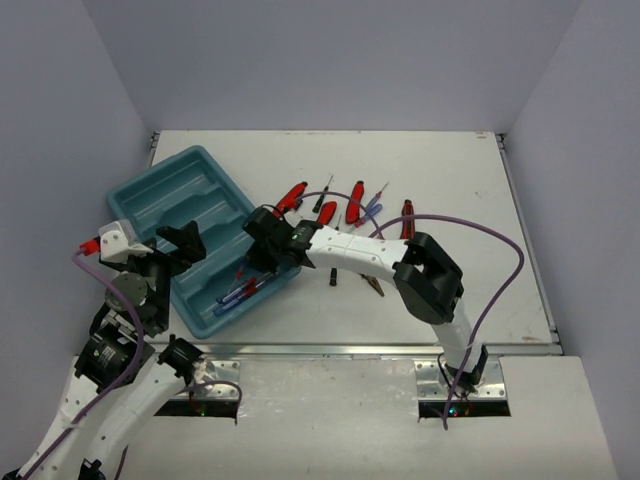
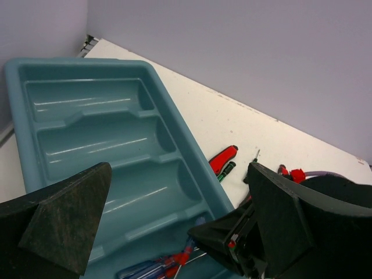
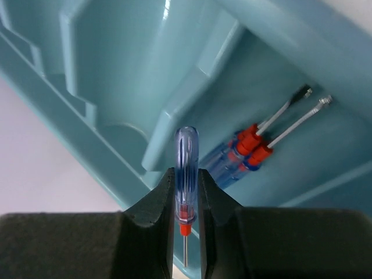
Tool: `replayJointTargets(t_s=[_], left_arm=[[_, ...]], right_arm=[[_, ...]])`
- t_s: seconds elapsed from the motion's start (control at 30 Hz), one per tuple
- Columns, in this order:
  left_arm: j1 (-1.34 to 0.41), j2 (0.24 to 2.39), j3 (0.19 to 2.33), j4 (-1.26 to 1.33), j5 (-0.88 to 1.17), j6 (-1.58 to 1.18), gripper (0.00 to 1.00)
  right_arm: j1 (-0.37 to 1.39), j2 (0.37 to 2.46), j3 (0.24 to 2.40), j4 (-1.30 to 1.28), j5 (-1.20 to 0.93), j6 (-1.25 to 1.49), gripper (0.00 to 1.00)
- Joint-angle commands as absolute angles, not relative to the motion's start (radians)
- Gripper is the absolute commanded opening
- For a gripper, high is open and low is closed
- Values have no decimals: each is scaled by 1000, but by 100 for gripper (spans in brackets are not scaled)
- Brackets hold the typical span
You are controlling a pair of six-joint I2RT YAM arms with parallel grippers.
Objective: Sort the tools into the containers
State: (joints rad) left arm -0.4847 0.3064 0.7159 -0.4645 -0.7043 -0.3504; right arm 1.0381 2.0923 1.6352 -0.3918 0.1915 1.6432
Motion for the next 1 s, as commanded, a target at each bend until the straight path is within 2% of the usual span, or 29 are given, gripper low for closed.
replayJointTargets(t_s=[0.0, 0.07, 0.1, 0.13, 0.23, 0.33, 0.53, 0.67, 0.77, 0.83, 0.97], left_arm=[[-473, 312, 713, -420, -713, -358, 100], [-473, 317, 713, -419, -710, -356, 100], [-474, 322, 715, -417, -707, -356, 100], [-474, 324, 715, -419, -706, -354, 100], [-474, 327, 715, -418, -705, -353, 100], [-474, 326, 713, -418, -705, -353, 100], [-474, 351, 710, -416, -686, -345, 100], [-474, 418, 707, -401, -592, -318, 100], [-474, 508, 720, -401, -505, -305, 100], [-474, 553, 733, -408, -477, -304, 100], [-474, 578, 735, -411, -454, -299, 100]], right_arm=[[1062, 2045, 1635, -424, 278, 1698, 18], [1065, 2032, 1613, -423, 286, 1703, 20], [1066, 2016, 1597, -411, 290, 1701, 31], [1068, 2012, 1589, -408, 288, 1698, 37], [1069, 2005, 1585, -400, 282, 1683, 42], [1071, 1996, 1585, -389, 277, 1658, 55], [1065, 1869, 1566, -373, 363, 1478, 70], [956, 1760, 1474, -392, 385, 1328, 81], [792, 1632, 1320, -397, 290, 1310, 83], [697, 1568, 1232, -412, 304, 1299, 83], [562, 1562, 1200, -523, 398, 1287, 73]])
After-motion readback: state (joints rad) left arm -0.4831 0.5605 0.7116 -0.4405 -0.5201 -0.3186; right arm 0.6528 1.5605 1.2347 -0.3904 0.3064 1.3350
